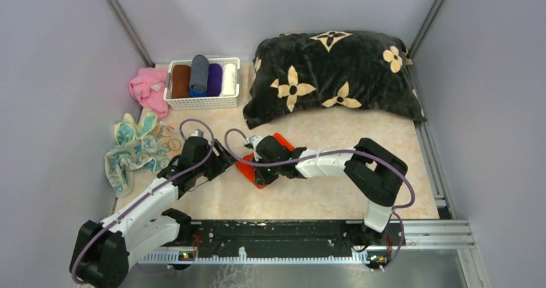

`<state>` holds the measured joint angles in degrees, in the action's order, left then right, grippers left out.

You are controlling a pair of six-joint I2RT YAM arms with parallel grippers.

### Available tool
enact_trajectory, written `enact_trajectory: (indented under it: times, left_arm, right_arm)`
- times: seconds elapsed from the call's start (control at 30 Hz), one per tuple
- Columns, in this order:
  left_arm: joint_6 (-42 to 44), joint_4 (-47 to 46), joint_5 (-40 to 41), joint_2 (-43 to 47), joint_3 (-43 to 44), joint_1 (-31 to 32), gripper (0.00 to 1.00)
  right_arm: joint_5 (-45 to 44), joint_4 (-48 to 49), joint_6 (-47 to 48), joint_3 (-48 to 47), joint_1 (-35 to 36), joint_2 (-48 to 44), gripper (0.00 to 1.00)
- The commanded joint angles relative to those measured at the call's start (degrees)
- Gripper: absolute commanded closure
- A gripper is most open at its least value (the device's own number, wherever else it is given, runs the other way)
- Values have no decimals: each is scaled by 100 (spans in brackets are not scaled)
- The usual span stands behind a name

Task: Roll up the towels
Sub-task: Roll the towel at the center of the board.

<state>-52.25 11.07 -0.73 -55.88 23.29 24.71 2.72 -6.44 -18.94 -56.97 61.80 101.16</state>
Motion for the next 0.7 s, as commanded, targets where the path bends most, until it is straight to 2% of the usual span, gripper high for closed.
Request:
enact_trajectory:
  times: [0.0,0.17,0.3,0.53,0.67]
  left_arm:
    - [130,603,67,506,75,-16,24]
    - [27,567,-311,627,-65,-13,25]
    - [-95,167,-588,463,-182,-12,27]
    - [-64,-475,-813,-306,-88,-9,33]
    - [-10,-662,-935,-796,-42,20,39]
  right_arm:
    - [3110,1534,-965,530,-531,-137,100]
    - [4416,3384,-2458,1062,-1217,204,100]
    - [4846,4681,-3542,1462,-1569,602,100]
    - [4783,4863,-3922,1653,-1699,993,100]
    - [4518,4288,-3573,1594,-1715,940,100]
